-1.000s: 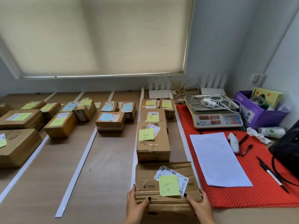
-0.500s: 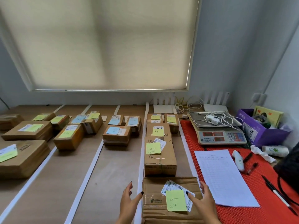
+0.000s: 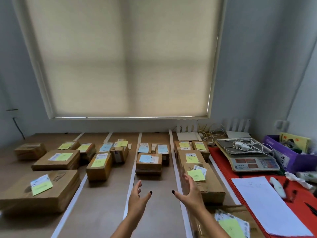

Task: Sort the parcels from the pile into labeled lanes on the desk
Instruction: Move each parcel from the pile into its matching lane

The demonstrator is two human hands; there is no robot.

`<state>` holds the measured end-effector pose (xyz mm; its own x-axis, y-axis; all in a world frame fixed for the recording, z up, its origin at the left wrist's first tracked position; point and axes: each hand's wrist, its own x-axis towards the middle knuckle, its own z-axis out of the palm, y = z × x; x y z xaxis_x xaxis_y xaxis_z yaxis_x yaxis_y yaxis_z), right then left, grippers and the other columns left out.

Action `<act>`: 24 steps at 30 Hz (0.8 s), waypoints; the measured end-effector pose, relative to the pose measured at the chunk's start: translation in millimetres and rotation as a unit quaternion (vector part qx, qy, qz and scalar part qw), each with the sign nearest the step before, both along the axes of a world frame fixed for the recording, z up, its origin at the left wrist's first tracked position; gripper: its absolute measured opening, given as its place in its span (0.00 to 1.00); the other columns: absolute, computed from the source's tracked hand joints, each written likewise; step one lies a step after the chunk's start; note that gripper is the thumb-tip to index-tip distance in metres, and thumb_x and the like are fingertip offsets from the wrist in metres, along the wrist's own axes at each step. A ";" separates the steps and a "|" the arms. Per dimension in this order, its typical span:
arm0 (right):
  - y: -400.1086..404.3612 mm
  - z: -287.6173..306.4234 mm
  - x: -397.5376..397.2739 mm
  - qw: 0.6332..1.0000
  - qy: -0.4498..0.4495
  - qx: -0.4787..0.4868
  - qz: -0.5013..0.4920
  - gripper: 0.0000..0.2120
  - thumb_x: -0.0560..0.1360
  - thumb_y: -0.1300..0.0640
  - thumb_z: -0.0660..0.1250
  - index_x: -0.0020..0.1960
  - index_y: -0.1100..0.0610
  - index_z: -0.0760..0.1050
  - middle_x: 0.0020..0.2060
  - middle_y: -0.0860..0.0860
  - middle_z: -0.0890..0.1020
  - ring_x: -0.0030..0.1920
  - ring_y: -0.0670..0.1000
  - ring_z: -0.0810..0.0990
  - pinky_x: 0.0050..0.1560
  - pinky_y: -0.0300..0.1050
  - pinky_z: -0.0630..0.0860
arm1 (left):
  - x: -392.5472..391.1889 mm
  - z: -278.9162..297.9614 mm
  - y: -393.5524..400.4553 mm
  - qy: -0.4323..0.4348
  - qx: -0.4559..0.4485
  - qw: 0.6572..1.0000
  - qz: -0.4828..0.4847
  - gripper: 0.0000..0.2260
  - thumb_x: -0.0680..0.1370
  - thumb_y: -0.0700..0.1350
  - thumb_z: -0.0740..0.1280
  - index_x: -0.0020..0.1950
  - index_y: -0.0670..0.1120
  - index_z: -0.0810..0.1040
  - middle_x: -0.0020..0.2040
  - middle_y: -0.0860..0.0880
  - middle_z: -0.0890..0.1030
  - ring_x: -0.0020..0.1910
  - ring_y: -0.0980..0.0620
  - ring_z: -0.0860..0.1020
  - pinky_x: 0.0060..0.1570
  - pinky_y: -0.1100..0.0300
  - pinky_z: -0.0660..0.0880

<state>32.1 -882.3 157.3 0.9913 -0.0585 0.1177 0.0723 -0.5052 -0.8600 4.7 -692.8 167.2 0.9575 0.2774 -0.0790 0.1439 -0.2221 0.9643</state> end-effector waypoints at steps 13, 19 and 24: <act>169.6 33.5 -14.9 0.999 -0.033 -0.002 0.037 0.39 0.67 0.50 0.75 0.72 0.48 0.58 0.71 0.51 0.65 0.68 0.50 0.67 0.62 0.42 0.68 | -10.8 18.5 141.7 -0.021 0.013 1.000 -0.018 0.29 0.75 0.39 0.68 0.74 0.49 0.61 0.72 0.47 0.66 0.70 0.47 0.65 0.66 0.51 0.66; 189.1 41.9 -0.9 0.998 -0.042 0.010 0.052 0.38 0.68 0.52 0.74 0.72 0.49 0.58 0.71 0.52 0.64 0.68 0.52 0.66 0.64 0.46 0.69 | 1.3 25.1 162.7 -0.031 0.010 0.999 -0.001 0.28 0.75 0.39 0.69 0.73 0.49 0.62 0.72 0.46 0.66 0.70 0.46 0.66 0.65 0.50 0.67; 204.5 38.3 4.6 0.997 -0.040 0.010 0.064 0.38 0.68 0.51 0.74 0.72 0.48 0.58 0.71 0.52 0.64 0.68 0.51 0.67 0.64 0.47 0.69 | 3.8 25.4 175.6 -0.037 0.002 0.999 -0.004 0.28 0.76 0.39 0.68 0.73 0.49 0.62 0.72 0.46 0.66 0.70 0.46 0.66 0.65 0.51 0.67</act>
<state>36.8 -677.8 195.6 0.9782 0.0650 0.1974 0.2044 -0.4708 -0.8582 8.5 -517.2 192.6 0.9628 0.2702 -0.0073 0.0712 -0.2274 0.9712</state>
